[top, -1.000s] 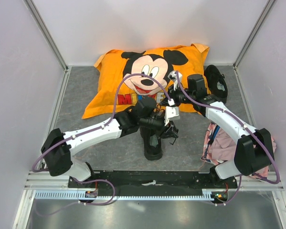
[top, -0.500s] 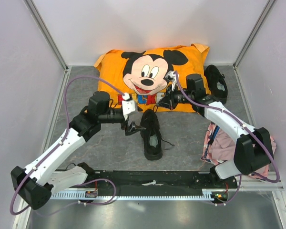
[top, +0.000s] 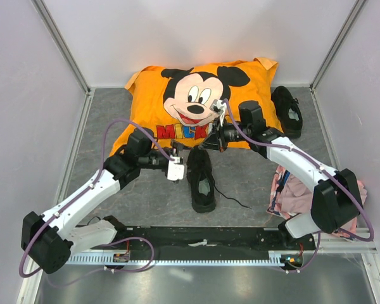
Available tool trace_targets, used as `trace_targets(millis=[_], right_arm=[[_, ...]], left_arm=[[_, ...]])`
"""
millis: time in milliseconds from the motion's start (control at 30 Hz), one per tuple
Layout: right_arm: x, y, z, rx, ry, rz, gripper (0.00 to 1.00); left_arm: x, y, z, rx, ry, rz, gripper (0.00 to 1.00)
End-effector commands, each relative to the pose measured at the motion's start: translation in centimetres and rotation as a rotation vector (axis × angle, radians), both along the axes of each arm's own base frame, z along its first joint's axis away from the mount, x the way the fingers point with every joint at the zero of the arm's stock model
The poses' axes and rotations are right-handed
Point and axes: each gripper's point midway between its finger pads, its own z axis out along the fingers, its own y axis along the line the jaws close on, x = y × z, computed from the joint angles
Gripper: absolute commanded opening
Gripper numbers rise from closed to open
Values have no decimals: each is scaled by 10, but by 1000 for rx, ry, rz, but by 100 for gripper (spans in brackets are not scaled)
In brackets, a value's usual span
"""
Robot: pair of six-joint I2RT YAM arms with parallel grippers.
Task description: Tie the shoes
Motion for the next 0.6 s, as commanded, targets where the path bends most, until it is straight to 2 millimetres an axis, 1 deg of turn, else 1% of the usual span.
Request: trace_targets(millis=[0,33,67,100,133,167,200,233,267,300,333,367,400,500,533,567], right_arm=[[-3,15,29,60,-77,67,0],[-3,16,28,59,-77,72,0],[-5,19,29,59,-76,79,0],[-6,21,28,59,-72,85,0],[-7,23,28,60,-68,90,0],[-7,24,27,60,-64,92,0],[-8,25,27,60,-61,96,0],[-8,26,28,62,-65,100,0],[-10,27,26,60,-57,105,0],[-10,27,25,59,-50,109,0],[-11,28,25,57,-45,112,0],[-12,29,25,58,-45,118,0],[-12,31,24,55,-39,121,0],[-16,33,24,53,-33,133,0],[-17,34,23,50,-33,136,0],[-18,35,22,45,-36,140,0]], left_arm=[[-3,-7,2,13,-285,-145,79],[-6,-9,-1,23,-294,-161,79],[-2,-11,-2,42,-307,-154,78],[-4,-13,-4,52,-291,-160,78],[-5,-17,4,51,-299,-173,77],[-4,-18,-2,84,-321,-191,74],[-10,-18,-9,120,-321,-218,72],[-11,-18,-14,139,-342,-230,70],[-9,-17,-18,165,-393,-240,68],[-12,-18,-20,176,-417,-255,66],[-14,-18,-27,194,-427,-265,65],[-8,-17,-32,233,-448,-244,64],[-10,-20,-37,257,-462,-257,64],[-2,-19,-45,316,-473,-224,62],[-2,-21,-50,339,-477,-228,61],[3,-18,-52,368,-495,-207,60]])
